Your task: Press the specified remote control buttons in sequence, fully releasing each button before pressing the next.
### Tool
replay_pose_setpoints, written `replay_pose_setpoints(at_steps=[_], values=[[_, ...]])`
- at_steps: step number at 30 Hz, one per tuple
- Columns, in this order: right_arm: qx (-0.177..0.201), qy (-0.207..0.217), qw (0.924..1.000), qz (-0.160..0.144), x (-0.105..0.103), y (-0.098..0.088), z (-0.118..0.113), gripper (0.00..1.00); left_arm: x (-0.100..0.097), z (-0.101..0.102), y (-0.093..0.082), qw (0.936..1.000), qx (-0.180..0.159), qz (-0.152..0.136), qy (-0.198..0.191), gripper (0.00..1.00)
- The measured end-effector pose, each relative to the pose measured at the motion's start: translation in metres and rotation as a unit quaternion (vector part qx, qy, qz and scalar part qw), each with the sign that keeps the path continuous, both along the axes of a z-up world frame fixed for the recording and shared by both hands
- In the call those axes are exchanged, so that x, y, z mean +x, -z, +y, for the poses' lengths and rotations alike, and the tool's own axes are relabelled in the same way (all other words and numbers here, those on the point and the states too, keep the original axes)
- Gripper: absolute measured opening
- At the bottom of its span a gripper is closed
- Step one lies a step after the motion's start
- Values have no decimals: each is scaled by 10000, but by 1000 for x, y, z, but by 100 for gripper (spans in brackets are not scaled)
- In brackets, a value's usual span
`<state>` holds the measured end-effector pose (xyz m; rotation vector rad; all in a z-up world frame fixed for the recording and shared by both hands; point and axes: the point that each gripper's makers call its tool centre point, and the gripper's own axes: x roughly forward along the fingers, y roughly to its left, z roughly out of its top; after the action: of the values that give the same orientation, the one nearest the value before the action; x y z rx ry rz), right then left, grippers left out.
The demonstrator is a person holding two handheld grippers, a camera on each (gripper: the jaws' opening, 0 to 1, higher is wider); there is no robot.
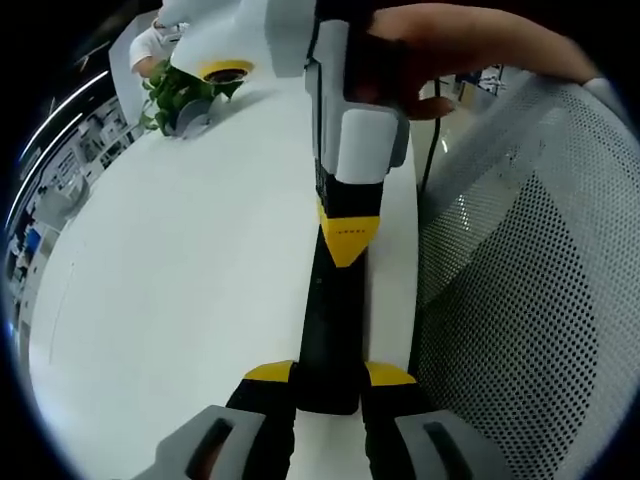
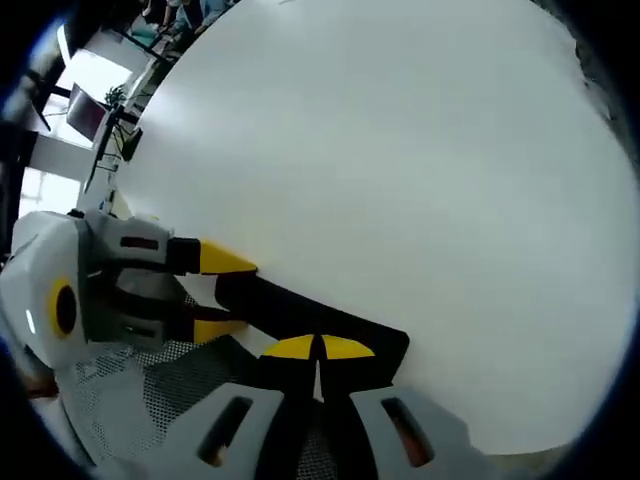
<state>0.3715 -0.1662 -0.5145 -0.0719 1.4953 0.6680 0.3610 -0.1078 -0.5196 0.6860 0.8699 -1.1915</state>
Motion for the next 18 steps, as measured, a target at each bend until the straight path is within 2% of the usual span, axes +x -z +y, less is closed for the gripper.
replay_pose_setpoints(at_steps=[4, 14, 18], values=[[-19, -32, 10000, -28, 1, 1, -1, 0, 0, 0, 0, 10000, 5, 2, 12, 25], [127, 181, 9996, 159, 1, 0, -2, 0, 0, 0, 0, 10000, 26, 9, 54, 24], [100, 76, 9999, 62, 0, 0, -1, 0, 0, 0, 0, 10000, 40, 12, 70, 24]])
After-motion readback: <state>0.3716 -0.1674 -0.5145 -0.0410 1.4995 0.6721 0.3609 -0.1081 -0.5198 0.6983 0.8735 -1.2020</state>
